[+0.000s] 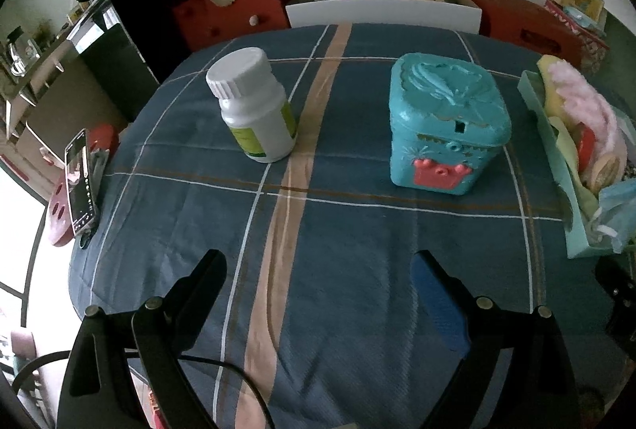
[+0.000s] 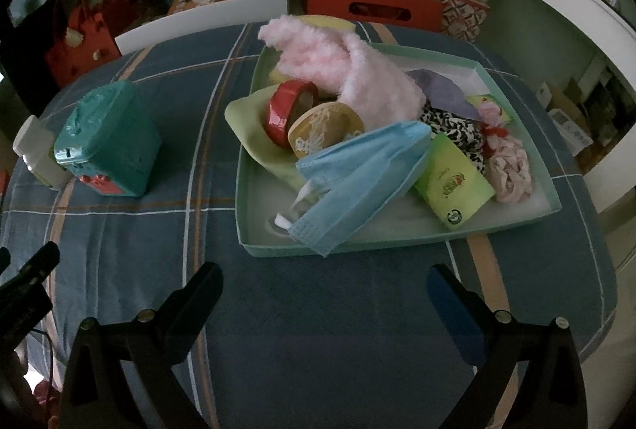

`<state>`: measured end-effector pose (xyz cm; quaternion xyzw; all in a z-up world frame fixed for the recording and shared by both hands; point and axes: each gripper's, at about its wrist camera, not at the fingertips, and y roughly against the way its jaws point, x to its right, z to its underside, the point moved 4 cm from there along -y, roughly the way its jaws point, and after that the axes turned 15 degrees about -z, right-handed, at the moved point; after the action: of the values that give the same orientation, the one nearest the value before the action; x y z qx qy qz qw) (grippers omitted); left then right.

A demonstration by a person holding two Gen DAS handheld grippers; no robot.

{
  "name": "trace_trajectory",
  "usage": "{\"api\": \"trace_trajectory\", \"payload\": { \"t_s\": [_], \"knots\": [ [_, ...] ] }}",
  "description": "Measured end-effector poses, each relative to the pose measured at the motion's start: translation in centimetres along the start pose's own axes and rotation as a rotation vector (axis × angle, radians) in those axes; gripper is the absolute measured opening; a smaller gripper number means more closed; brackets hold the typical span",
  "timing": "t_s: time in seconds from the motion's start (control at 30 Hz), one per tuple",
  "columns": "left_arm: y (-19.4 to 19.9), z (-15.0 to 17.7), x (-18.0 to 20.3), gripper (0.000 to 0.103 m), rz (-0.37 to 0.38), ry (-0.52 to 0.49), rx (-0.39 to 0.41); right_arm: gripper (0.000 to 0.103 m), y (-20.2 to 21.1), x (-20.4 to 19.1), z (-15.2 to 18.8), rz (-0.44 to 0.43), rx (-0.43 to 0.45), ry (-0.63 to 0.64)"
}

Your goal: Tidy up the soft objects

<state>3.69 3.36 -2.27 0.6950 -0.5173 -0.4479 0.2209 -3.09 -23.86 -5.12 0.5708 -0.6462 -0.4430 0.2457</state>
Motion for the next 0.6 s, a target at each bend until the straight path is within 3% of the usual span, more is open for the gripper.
{"api": "trace_trajectory", "payload": {
  "t_s": [0.6],
  "knots": [
    [0.04,0.22,0.22,0.094,-0.020,-0.011,0.023,0.103,-0.52,-0.09,0.46,0.017,0.024,-0.006]
  ]
}}
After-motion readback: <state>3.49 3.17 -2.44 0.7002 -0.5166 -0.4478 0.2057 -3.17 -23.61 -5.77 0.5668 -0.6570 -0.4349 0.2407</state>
